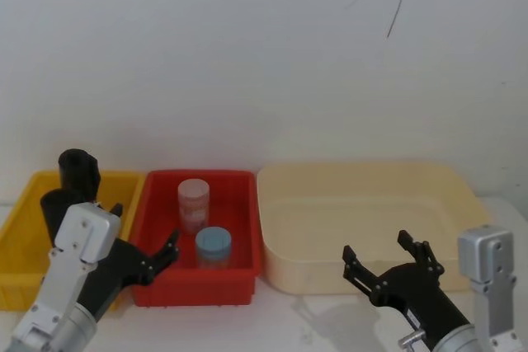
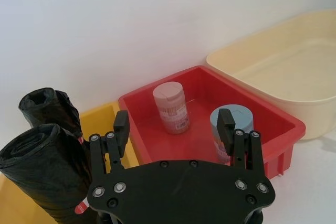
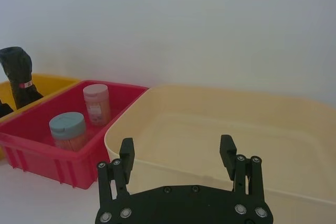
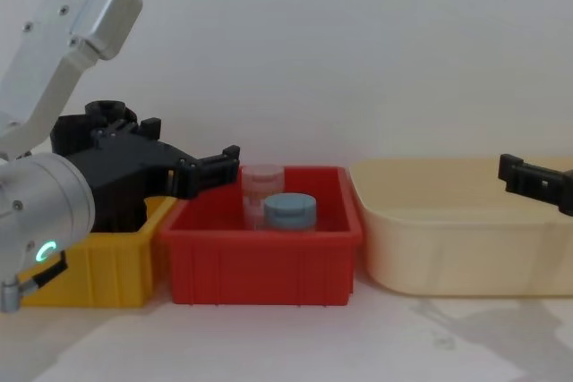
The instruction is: Pick up the garbage bag with the one hand and transfer it to the other hand.
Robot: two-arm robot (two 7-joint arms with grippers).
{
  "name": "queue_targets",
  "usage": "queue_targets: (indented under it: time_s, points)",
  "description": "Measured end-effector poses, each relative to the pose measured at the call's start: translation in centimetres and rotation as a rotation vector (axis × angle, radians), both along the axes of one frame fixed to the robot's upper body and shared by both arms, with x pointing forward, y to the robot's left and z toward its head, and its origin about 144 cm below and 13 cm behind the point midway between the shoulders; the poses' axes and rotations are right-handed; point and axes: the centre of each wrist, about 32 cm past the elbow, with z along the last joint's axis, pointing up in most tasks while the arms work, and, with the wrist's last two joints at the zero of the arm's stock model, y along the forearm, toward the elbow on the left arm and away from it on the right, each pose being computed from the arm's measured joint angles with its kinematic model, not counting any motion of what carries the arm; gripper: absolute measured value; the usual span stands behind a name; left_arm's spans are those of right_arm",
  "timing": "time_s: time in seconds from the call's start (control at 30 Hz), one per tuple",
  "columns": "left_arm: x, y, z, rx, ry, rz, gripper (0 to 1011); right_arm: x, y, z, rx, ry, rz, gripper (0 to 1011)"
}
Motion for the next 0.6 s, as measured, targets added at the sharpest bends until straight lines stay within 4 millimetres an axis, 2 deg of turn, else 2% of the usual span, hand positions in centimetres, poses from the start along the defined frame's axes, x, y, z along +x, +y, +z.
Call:
queue_targets:
  time_s: [0.6]
  points:
    - [0.00,0.00,0.00,0.000,0.000,0.000,1001,0.00,0.00,0.00,0.000,0.000,0.000,1001]
